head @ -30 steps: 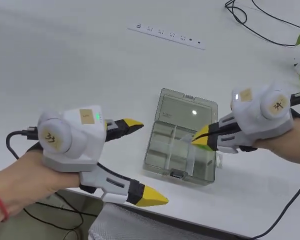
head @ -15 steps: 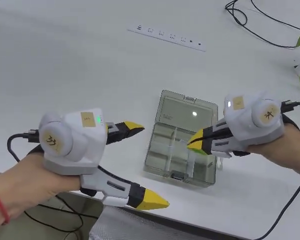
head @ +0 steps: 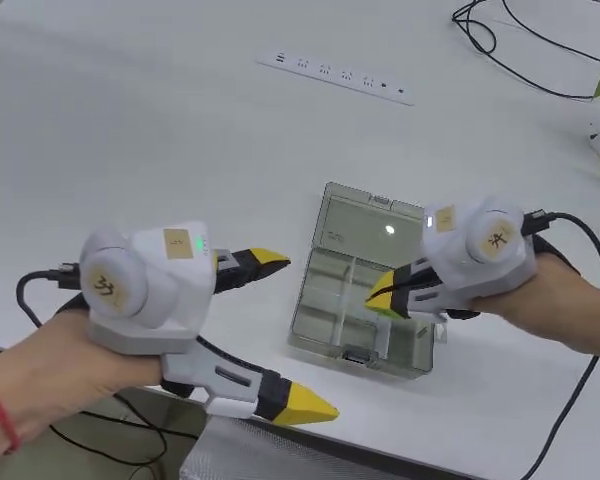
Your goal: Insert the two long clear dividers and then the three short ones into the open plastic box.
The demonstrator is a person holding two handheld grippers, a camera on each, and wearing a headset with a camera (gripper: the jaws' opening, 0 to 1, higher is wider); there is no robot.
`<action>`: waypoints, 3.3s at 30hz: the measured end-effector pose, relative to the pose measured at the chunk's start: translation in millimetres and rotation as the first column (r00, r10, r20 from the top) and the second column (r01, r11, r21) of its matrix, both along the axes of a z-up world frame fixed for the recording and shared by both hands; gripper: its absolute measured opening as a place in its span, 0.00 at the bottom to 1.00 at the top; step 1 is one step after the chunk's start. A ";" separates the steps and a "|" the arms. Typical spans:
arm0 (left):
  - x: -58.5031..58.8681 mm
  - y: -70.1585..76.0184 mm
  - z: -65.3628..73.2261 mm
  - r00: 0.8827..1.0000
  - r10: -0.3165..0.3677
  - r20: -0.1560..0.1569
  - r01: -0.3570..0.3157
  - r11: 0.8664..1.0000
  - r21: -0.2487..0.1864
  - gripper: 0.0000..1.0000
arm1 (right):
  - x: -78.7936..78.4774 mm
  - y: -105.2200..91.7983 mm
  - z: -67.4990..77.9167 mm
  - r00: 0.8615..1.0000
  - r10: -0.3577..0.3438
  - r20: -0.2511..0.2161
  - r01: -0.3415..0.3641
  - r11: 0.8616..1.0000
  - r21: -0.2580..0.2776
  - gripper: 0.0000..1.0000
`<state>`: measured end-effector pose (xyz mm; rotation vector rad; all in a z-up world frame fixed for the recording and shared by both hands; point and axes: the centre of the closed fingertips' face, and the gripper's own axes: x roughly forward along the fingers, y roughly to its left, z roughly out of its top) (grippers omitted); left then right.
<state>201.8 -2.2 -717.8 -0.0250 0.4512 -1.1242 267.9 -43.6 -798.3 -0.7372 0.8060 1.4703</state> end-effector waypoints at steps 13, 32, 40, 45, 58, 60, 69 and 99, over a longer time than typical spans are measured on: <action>-0.2 0.3 -2.5 1.000 0.001 -0.008 -0.001 1.000 0.003 1.00 | -1.3 -0.5 -11.1 0.999 0.036 0.024 -0.034 0.998 -0.057 0.02; 1.2 0.7 -0.4 1.000 0.001 0.000 -0.001 1.000 0.006 1.00 | -1.0 -0.8 -13.8 0.999 0.035 0.037 -0.032 0.997 -0.072 0.02; -1.3 2.2 0.2 1.000 0.004 -0.001 -0.004 1.000 0.013 1.00 | -0.6 3.4 -8.3 1.000 -0.014 0.008 0.014 0.999 -0.033 0.06; -1.4 3.5 1.0 1.000 0.011 0.000 -0.011 1.000 0.015 0.99 | -1.5 3.9 -2.1 1.000 -0.022 0.010 0.022 1.000 -0.016 0.11; -1.8 5.7 2.6 1.000 0.025 -0.004 -0.025 1.000 0.009 0.99 | 0.1 -7.9 20.0 0.995 -0.096 0.007 0.095 0.994 0.050 0.23; -1.7 5.8 2.2 1.000 0.026 -0.004 -0.026 1.000 0.009 0.99 | -0.1 -10.8 22.8 0.994 -0.107 0.006 0.106 0.993 0.056 0.24; -0.4 7.6 2.9 1.000 0.019 0.007 -0.019 1.000 0.020 1.00 | 0.1 -28.2 35.8 0.987 -0.161 0.003 0.160 0.983 0.090 0.31; 2.2 9.6 5.1 1.000 0.022 0.006 -0.022 0.999 0.026 1.00 | -1.1 -109.6 43.4 0.983 -0.183 0.021 0.182 0.983 0.033 0.58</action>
